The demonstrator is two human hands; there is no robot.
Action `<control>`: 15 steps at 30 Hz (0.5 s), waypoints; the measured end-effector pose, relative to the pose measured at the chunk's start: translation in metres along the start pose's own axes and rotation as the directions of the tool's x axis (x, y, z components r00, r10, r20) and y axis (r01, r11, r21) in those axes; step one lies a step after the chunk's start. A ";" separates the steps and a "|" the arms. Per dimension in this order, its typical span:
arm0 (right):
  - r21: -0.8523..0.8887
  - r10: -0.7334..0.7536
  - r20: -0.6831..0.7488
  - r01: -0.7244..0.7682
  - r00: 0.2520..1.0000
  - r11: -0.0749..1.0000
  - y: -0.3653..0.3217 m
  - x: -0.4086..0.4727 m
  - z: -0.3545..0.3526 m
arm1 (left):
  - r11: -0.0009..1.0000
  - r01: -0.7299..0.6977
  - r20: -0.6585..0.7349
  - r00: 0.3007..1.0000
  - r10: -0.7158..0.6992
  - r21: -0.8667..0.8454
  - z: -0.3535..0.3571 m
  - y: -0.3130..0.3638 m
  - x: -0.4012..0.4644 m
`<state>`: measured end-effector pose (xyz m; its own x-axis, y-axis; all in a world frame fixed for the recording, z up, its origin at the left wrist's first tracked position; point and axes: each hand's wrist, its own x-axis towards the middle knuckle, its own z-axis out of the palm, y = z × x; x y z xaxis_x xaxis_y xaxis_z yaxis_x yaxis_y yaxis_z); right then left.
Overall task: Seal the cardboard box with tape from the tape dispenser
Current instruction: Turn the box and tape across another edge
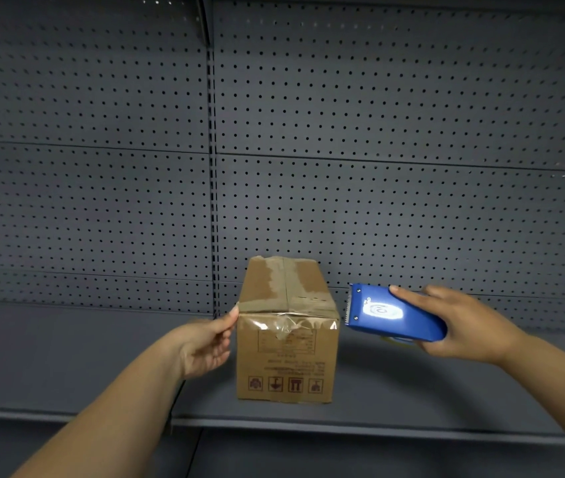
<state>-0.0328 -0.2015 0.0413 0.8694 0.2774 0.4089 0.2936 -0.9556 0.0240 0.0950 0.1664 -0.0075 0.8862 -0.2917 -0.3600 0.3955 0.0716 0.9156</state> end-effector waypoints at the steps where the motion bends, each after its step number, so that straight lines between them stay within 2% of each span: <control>1: 0.001 -0.005 -0.003 0.005 1.000 1.000 0.000 0.000 0.001 | 0.999 -0.039 -0.005 0.999 0.039 0.010 0.000 -0.004 0.003; 8: -0.008 -0.015 0.009 0.015 1.000 1.000 0.001 0.004 0.006 | 0.962 -0.255 -0.022 0.966 0.258 0.095 0.003 -0.022 0.012; 12: 0.003 -0.004 0.003 0.004 1.000 1.000 0.002 0.005 0.005 | 0.888 -0.374 -0.076 0.911 0.406 0.268 0.003 -0.034 0.016; 15: -0.002 0.002 0.000 -0.002 1.000 1.000 0.001 0.004 0.006 | 0.843 -0.430 -0.134 0.861 0.491 0.324 0.011 -0.040 0.018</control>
<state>-0.0264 -0.2008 0.0372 0.8700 0.2751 0.4092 0.2906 -0.9565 0.0252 0.0920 0.1482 -0.0489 0.9894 -0.0883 0.1156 -0.1260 -0.1227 0.9844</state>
